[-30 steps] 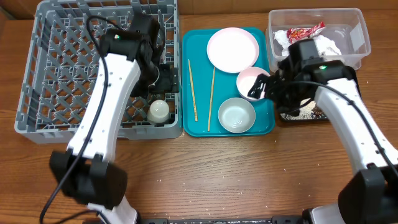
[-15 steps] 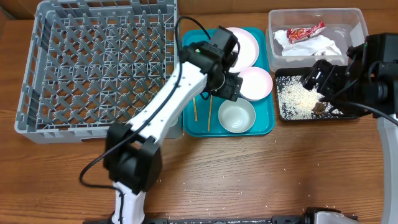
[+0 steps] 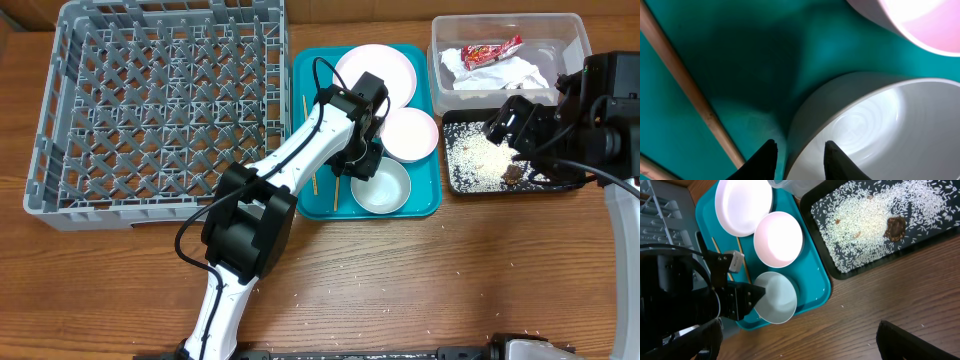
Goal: Sort waste into correct bins and load items into the dishwasher
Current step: 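Reach the left gripper to the grey bowl and grasp its rim, then carry the grey bowl left and set it upright in the dish rack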
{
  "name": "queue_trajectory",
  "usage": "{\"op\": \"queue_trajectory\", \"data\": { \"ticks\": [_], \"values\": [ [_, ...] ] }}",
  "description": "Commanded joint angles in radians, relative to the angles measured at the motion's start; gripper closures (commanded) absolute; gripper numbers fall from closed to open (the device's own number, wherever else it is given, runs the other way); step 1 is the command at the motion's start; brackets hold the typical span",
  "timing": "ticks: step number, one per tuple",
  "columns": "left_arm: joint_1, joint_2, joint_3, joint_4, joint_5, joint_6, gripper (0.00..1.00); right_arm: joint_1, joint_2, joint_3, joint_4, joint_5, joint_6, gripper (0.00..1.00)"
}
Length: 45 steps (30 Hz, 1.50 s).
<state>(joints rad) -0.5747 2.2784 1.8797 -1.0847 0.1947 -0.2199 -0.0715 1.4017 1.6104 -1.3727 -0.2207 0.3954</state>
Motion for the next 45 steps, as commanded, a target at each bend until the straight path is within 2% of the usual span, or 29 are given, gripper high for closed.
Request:
{"op": "queue_trajectory", "data": {
  "ticks": [1, 4, 8, 11, 13, 16, 17, 18, 19, 24, 29, 34, 37, 39, 45],
  "values": [
    [0.012, -0.001, 0.003, -0.008, 0.008, -0.018, 0.96, -0.001, -0.002, 0.011, 0.005, 0.011, -0.003, 0.00],
    [0.022, -0.008, 0.010, -0.037, 0.008, -0.031, 0.96, -0.001, -0.002, 0.011, 0.005, 0.011, -0.003, 0.00],
    [0.053, -0.064, 0.100, -0.175, -0.002, -0.026, 0.96, -0.001, -0.002, 0.011, 0.005, 0.011, -0.003, 0.00],
    [0.080, -0.175, 0.195, -0.254, -0.109, -0.026, 0.96, -0.001, -0.002, 0.011, 0.005, 0.011, -0.003, 0.00],
    [0.102, -0.283, 0.220, -0.235, -0.261, -0.028, 0.96, -0.001, -0.002, 0.011, 0.005, 0.011, -0.003, 0.00],
    [0.119, -0.364, 0.219, -0.061, -0.800, -0.138, 0.96, -0.001, -0.002, 0.011, 0.005, 0.011, -0.003, 0.00],
    [0.121, -0.357, 0.217, 0.009, -0.949, -0.143, 0.96, -0.001, -0.002, 0.011, 0.005, 0.011, -0.003, 0.00],
    [0.123, -0.345, 0.217, 0.058, -1.028, -0.142, 0.96, -0.001, -0.002, 0.011, 0.005, 0.011, -0.003, 0.00],
    [0.135, -0.298, 0.217, 0.185, -1.191, -0.096, 0.96, -0.001, -0.002, 0.011, 0.005, 0.011, -0.003, 0.00],
    [0.187, -0.109, 0.217, 0.467, -1.566, 0.054, 0.96, -0.001, -0.002, 0.011, 0.005, 0.011, -0.003, 0.00],
    [0.251, 0.048, 0.217, 0.615, -1.590, 0.079, 0.96, -0.001, -0.002, 0.011, 0.005, 0.011, -0.003, 0.00],
    [0.274, 0.103, 0.217, 0.727, -1.580, 0.075, 0.96, -0.001, -0.002, 0.011, 0.005, 0.011, -0.003, 0.00],
    [0.282, 0.126, 0.217, 0.800, -1.473, 0.111, 0.96, -0.001, -0.002, 0.011, 0.005, 0.011, -0.003, 0.00],
    [0.283, 0.148, 0.217, 0.830, -1.454, 0.113, 0.96, -0.001, -0.002, 0.011, 0.005, 0.011, -0.003, 0.00],
    [0.283, 0.210, 0.217, 1.031, -1.416, 0.240, 0.96, -0.001, -0.002, 0.011, 0.005, 0.011, -0.003, 0.00]
  ]
}}
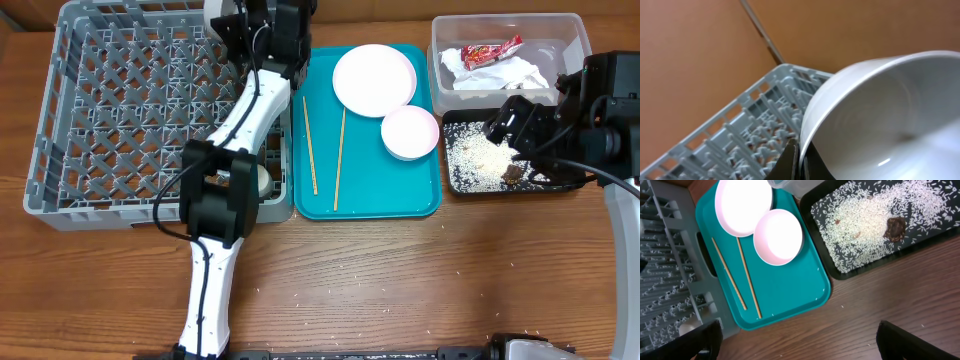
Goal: Sort waste into correct bins and load items into the dishwasher
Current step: 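Carry the grey bowl left and set it upright in the dish rack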
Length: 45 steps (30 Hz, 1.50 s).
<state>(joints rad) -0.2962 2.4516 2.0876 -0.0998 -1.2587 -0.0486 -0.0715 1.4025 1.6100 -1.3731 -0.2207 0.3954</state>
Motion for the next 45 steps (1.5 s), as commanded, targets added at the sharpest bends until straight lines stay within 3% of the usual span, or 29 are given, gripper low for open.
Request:
{"op": "queue_trajectory", "data": {
  "ticks": [1, 9, 17, 45],
  "values": [
    [0.006, 0.042, 0.009, 0.062, 0.055, 0.071, 0.96, -0.001, -0.002, 0.011, 0.005, 0.011, -0.003, 0.00],
    [0.006, 0.047, 0.009, 0.130, 0.087, 0.072, 0.96, -0.001, -0.002, 0.011, 0.005, 0.011, -0.003, 0.00],
    [0.014, 0.047, 0.009, 0.055, 0.104, 0.071, 0.96, -0.001, -0.002, 0.011, 0.005, 0.011, -0.003, 0.00],
    [0.031, 0.047, 0.009, 0.037, 0.088, 0.079, 0.96, -0.001, -0.002, 0.011, 0.006, 0.011, -0.003, 0.00]
  ]
}}
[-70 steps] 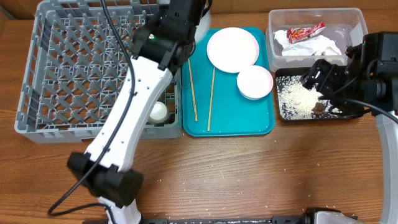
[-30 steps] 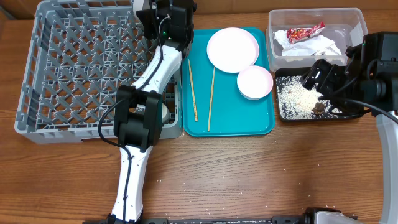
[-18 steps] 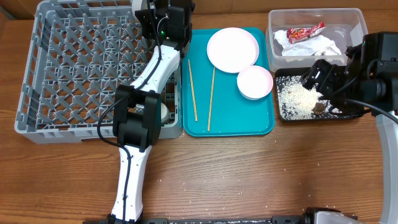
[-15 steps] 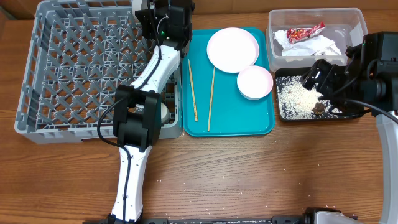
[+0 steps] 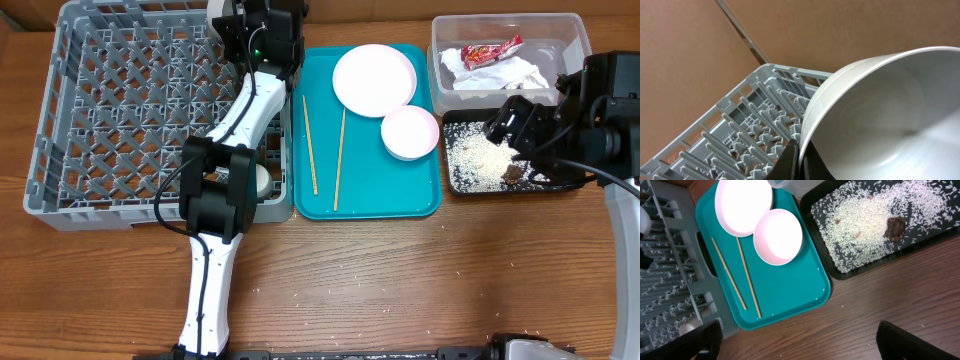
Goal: Sort waste into correct bins and load items into the dishwasher
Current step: 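Carry the grey bowl left and set it upright in the dish rack, then move the left gripper to the pink bowl and grasp its rim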
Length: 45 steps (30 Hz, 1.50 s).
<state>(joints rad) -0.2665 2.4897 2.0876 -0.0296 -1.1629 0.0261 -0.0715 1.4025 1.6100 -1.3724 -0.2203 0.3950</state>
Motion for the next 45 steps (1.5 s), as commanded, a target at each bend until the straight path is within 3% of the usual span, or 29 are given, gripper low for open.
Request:
{"op": "queue_trajectory", "data": {
  "ticks": [1, 5, 7, 13, 16, 19, 29, 31, 33, 34, 36, 41, 45],
  "values": [
    [-0.001, 0.009, 0.009, -0.054, 0.005, 0.004, 0.96, -0.001, -0.002, 0.011, 0.005, 0.010, -0.003, 0.00],
    [-0.007, 0.009, 0.009, -0.168, 0.030, -0.042, 0.94, -0.001, -0.002, 0.011, 0.005, 0.010, -0.003, 0.00],
    [-0.008, 0.009, 0.009, -0.203, 0.030, -0.041, 0.82, -0.001, -0.002, 0.011, 0.005, 0.011, -0.003, 0.00],
    [-0.031, 0.008, 0.009, -0.208, 0.027, 0.048, 0.71, -0.001, -0.002, 0.011, 0.005, 0.010, -0.003, 0.00],
    [-0.056, 0.006, 0.010, -0.205, 0.027, 0.084, 0.58, -0.001, -0.002, 0.011, 0.005, 0.010, -0.003, 0.00],
    [-0.079, 0.005, 0.010, -0.207, 0.026, 0.114, 0.53, -0.001, -0.002, 0.011, 0.005, 0.010, -0.003, 0.00],
    [-0.136, -0.003, 0.010, -0.301, 0.060, 0.108, 0.28, -0.001, -0.002, 0.011, 0.005, 0.010, -0.003, 0.00],
    [-0.147, -0.026, 0.010, -0.368, 0.147, 0.053, 0.26, -0.001, -0.002, 0.011, 0.005, 0.010, -0.003, 0.00],
    [-0.148, -0.081, 0.010, -0.478, 0.335, -0.055, 0.25, -0.001, -0.002, 0.011, 0.005, 0.010, -0.003, 0.00],
    [-0.148, -0.132, 0.010, -0.550, 0.519, -0.114, 0.21, -0.001, -0.002, 0.011, 0.005, 0.010, -0.003, 0.00],
    [-0.146, -0.186, 0.010, -0.627, 0.684, -0.180, 0.16, -0.001, -0.002, 0.011, 0.005, 0.010, -0.003, 0.00],
    [-0.158, -0.269, 0.010, -0.802, 0.987, -0.299, 0.16, -0.001, -0.002, 0.011, 0.005, 0.010, -0.003, 0.00],
    [-0.172, -0.262, 0.010, -0.876, 1.273, -0.343, 0.24, -0.001, -0.002, 0.011, 0.005, 0.010, -0.003, 0.00]
  ]
}}
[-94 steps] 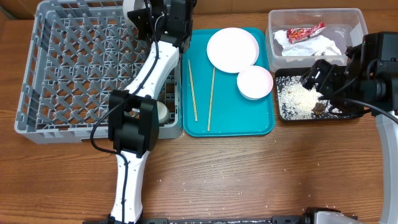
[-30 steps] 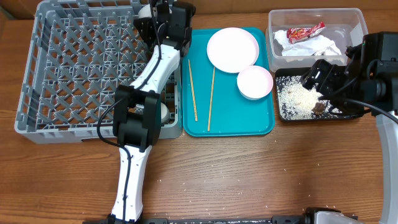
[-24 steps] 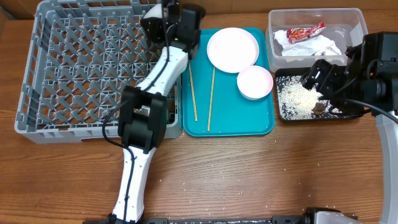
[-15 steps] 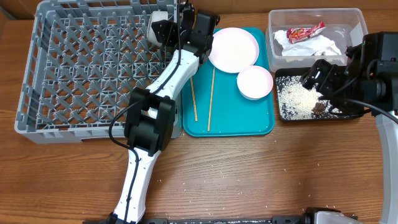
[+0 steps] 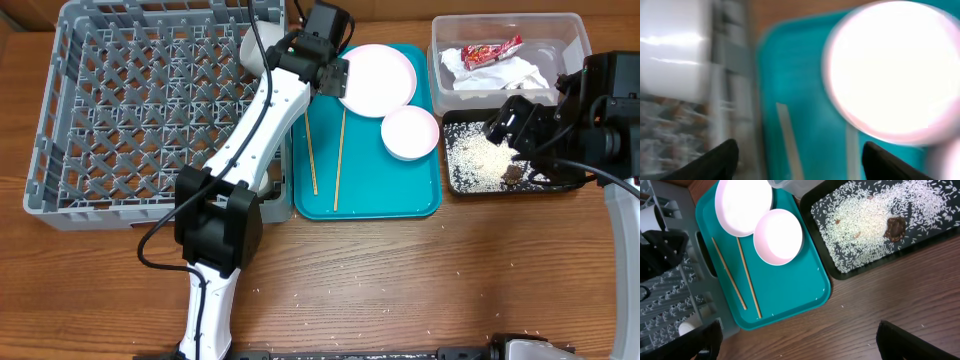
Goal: Sort waste into correct bins and load items into the dishwasher
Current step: 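Move the left gripper to the pink bowl and grasp its rim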
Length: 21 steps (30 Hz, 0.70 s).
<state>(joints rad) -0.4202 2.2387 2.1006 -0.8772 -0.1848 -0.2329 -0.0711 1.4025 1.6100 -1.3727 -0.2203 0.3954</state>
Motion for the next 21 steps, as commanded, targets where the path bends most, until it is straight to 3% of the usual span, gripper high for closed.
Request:
{"op": "queue_trajectory", "data": {
  "ticks": [1, 7, 11, 13, 16, 17, 21],
  "values": [
    [-0.029, 0.000, -0.003, -0.029, 0.298, -0.119, 0.23, -0.002, -0.002, 0.011, 0.005, 0.010, -0.003, 0.00],
    [-0.112, 0.062, -0.003, -0.006, 0.303, -0.282, 0.23, -0.002, -0.002, 0.011, 0.005, 0.010, -0.003, 0.00],
    [-0.171, 0.089, -0.003, -0.001, 0.283, -0.324, 0.35, -0.002, -0.002, 0.011, 0.005, 0.010, -0.003, 0.00],
    [-0.190, 0.099, -0.003, -0.007, 0.225, -0.379, 0.35, -0.002, -0.002, 0.011, 0.005, 0.010, -0.003, 0.00],
    [-0.189, 0.113, -0.003, 0.008, 0.230, -0.410, 0.38, -0.002, -0.002, 0.011, 0.005, 0.010, -0.003, 0.00],
    [-0.189, 0.121, -0.003, 0.008, 0.226, -0.420, 0.44, -0.002, -0.002, 0.011, 0.005, 0.010, -0.003, 0.00],
    [-0.190, 0.171, -0.003, 0.000, 0.230, -0.454, 0.45, -0.002, -0.002, 0.011, 0.005, 0.010, -0.003, 0.00]
  ]
}}
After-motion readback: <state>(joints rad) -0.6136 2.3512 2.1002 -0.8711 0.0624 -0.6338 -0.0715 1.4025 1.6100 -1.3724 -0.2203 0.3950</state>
